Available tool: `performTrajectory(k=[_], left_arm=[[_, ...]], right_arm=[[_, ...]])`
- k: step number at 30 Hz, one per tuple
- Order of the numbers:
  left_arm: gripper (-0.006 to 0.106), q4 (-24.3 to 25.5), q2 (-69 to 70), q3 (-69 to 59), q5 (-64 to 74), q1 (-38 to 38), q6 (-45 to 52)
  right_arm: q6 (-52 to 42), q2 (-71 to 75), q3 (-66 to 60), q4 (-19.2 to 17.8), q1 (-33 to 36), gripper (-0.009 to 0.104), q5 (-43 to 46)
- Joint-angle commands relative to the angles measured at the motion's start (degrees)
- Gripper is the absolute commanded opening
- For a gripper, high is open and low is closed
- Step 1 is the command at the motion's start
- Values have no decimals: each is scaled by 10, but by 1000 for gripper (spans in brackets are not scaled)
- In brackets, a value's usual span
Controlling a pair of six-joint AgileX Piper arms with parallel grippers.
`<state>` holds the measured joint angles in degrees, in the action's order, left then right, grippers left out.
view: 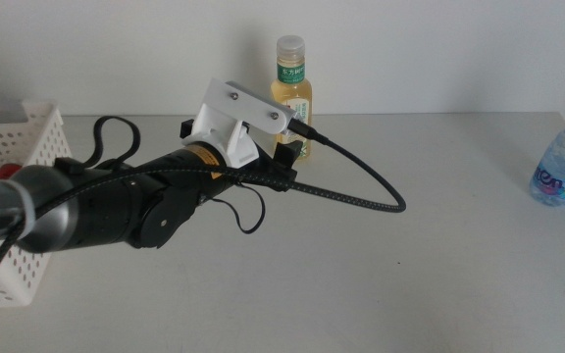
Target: Use arms to grab the bottles and put them into the dustbin to the left of the table.
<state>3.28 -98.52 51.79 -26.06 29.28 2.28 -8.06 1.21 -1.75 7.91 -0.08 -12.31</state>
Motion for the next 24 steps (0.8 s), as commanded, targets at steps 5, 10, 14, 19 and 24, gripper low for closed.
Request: performTrajectory(k=[5, 10, 14, 19, 24], left_arm=[[94, -21, -72, 136, -15, 1, -11], [94, -39, -123, 205, 6, -6, -11], [94, -46, -153, 249, 21, -10, -11], [94, -51, -182, 283, 13, -17, -11], [94, -52, -205, 311, 14, -20, -11]], right_arm=[[-5, 8, 6, -3, 1, 68, 43], [-5, 8, 6, -3, 1, 68, 43], [-5, 8, 6, -3, 1, 68, 43], [-5, 8, 6, -3, 1, 68, 43], [-5, 8, 6, -3, 1, 68, 43]])
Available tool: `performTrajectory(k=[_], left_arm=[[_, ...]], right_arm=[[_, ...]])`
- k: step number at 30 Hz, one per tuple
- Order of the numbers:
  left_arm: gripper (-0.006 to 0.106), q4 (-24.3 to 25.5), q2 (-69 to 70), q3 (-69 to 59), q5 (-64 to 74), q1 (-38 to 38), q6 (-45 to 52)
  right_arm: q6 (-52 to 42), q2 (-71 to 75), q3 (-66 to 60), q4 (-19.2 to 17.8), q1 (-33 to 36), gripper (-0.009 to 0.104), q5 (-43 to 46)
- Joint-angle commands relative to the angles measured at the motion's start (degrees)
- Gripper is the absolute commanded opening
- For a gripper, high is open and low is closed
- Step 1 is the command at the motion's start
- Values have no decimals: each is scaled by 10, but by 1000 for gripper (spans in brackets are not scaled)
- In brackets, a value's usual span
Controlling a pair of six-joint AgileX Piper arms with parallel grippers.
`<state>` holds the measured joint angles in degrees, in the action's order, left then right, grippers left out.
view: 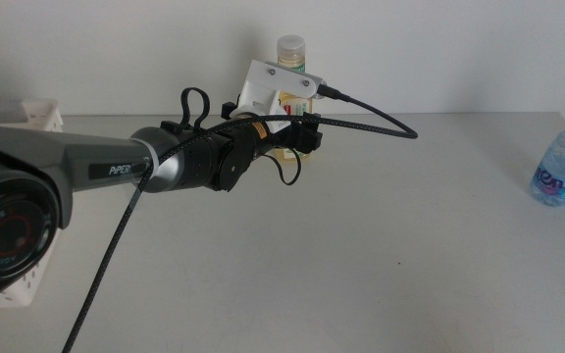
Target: Use arms to grab the bottles and put them into the dustbin to the left of the table.
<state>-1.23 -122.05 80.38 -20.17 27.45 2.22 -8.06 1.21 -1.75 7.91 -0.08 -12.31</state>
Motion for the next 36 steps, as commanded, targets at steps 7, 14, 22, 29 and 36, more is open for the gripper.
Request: performTrajectory(k=[7, 14, 22, 29, 36], left_arm=[[94, -7, 15, 42, -60, -2, -11], [94, -11, -7, 79, -53, -2, -11], [94, -13, -10, 79, -61, -13, -11], [94, -14, -42, 98, -107, -18, -26], [94, -14, -74, 142, -110, -18, -28]], right_arm=[[-5, 8, 6, -3, 1, 68, 43], [-5, 8, 6, -3, 1, 68, 43], [-5, 8, 6, -3, 1, 68, 43], [-5, 8, 6, -3, 1, 68, 43], [-5, 8, 6, -3, 1, 68, 43]])
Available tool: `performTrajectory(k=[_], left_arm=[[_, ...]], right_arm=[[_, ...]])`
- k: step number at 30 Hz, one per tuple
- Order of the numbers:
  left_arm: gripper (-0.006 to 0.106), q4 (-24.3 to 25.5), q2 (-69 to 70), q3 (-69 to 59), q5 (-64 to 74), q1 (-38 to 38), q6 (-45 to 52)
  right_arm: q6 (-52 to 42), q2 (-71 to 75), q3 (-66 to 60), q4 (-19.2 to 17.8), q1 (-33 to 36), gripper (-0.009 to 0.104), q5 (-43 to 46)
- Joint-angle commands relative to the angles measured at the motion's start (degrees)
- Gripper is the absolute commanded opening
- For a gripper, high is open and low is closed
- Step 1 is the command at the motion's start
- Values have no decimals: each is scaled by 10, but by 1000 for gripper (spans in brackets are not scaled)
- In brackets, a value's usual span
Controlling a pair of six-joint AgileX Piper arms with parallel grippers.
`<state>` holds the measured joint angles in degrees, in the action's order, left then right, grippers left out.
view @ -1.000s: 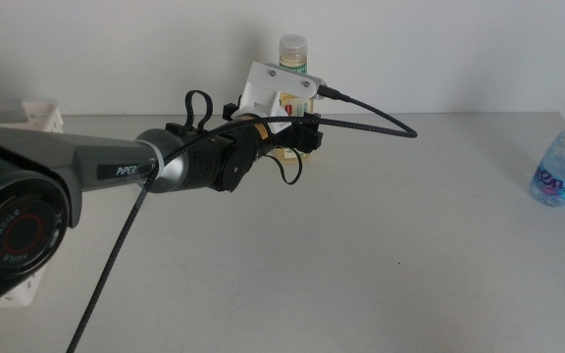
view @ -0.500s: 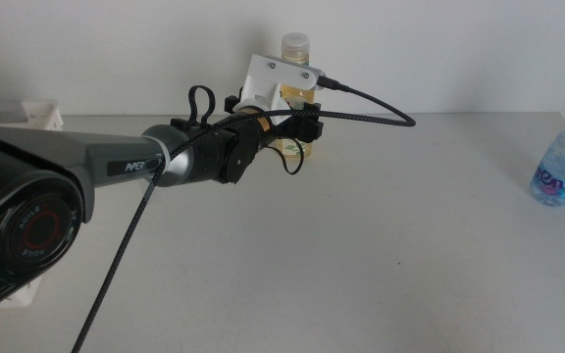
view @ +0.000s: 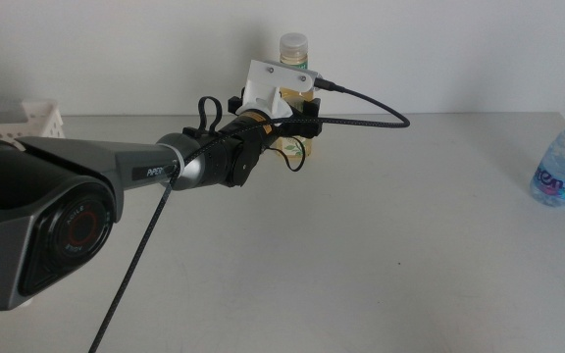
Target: Use arms to grab the bottles and put them into the dustbin to the left of the table.
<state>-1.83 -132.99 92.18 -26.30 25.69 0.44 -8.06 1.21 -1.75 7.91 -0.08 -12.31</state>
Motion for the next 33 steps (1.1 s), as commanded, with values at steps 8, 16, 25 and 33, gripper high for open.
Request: performTrajectory(k=[8, 16, 25, 33], left_arm=[[70, 3, 23, 34, -46, -1, -19], [1, 2, 59, 34, 18, -2, -19], [-2, 3, 168, 34, 206, -11, -17], [-2, 18, 302, 34, 351, -18, -15]], right_arm=[[-5, 8, 6, -3, 1, 68, 43], [-5, 8, 6, -3, 1, 68, 43], [-5, 8, 6, -3, 1, 68, 43], [-5, 8, 6, -3, 1, 68, 43]])
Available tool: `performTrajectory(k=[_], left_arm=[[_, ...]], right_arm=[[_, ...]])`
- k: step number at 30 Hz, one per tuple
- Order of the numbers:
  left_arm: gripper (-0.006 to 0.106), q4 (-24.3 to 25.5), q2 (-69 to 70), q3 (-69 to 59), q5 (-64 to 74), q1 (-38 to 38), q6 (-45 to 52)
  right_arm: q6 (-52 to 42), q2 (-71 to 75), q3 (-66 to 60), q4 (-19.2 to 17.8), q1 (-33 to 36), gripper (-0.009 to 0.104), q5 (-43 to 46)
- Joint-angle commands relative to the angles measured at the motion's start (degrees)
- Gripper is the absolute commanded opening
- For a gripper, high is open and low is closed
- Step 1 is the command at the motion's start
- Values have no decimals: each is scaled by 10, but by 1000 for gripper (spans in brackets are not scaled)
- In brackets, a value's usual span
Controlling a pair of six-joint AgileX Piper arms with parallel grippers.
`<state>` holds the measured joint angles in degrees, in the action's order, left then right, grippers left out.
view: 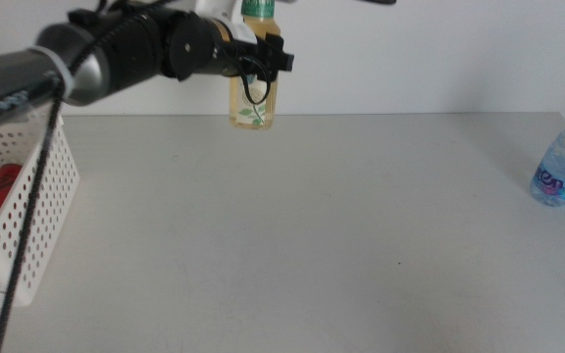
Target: Use arms to grab the bottles and put them into the dustbin to the left of the table.
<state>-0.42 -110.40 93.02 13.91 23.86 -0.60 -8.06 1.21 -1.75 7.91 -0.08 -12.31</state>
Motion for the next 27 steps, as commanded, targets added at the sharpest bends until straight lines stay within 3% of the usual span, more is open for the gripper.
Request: performTrajectory(k=[1, 4, 12, 18, 27], left_arm=[[-2, 17, 95, 26, -32, 1, -5], [-2, 41, 147, 26, 30, 1, -5], [-2, 29, 252, 28, 225, -45, 15], [-2, -35, 261, 90, 362, -182, 66], [-2, -38, 217, 166, 564, -335, 188]], right_arm=[[-5, 8, 6, -3, 1, 68, 43], [-5, 8, 6, -3, 1, 68, 43], [-5, 8, 6, -3, 1, 68, 43], [-5, 8, 6, -3, 1, 68, 43], [-5, 8, 6, -3, 1, 68, 43]])
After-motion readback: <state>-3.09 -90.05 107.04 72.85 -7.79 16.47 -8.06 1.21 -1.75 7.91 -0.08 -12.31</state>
